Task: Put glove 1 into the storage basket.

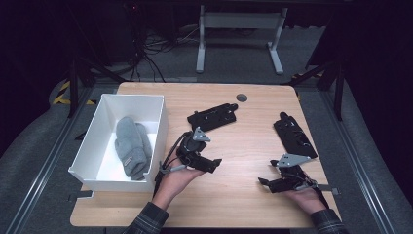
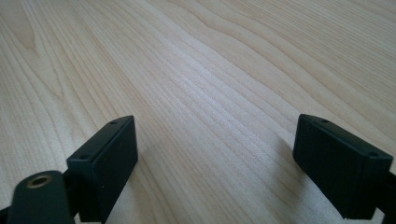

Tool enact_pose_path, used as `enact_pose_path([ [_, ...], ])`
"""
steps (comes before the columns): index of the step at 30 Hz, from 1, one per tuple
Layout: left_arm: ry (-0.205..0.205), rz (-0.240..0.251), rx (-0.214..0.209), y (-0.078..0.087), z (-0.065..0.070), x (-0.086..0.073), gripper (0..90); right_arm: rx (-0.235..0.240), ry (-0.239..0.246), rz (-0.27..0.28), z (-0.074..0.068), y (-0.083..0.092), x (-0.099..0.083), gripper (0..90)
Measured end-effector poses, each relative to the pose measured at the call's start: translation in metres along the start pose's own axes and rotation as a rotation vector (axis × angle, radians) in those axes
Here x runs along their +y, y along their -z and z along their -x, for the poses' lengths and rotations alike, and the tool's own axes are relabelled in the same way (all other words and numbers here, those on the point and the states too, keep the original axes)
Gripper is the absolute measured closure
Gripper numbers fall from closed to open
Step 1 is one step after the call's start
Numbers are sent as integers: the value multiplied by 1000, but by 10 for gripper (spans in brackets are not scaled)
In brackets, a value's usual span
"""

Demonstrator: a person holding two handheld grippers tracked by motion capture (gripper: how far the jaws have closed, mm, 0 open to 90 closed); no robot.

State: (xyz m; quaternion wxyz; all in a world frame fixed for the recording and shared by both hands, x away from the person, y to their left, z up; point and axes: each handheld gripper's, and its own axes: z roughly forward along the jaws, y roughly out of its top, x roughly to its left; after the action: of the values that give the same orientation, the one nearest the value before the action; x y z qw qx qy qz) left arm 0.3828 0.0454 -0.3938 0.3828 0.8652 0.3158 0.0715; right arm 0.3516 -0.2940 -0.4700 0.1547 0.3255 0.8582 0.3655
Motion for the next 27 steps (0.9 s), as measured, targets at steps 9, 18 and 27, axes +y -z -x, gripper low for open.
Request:
enact_pose_path([
  [9, -9, -16, 7, -27, -2, -34, 111, -1, 1, 0, 0, 0, 0, 143],
  [18, -43, -54, 36, -35, 1, -60, 92, 3, 5, -5, 0, 1, 0, 143],
  [27, -79, -84, 54, -40, 1, -74, 2, 11, -19, -23, 4, 7, 8, 196],
])
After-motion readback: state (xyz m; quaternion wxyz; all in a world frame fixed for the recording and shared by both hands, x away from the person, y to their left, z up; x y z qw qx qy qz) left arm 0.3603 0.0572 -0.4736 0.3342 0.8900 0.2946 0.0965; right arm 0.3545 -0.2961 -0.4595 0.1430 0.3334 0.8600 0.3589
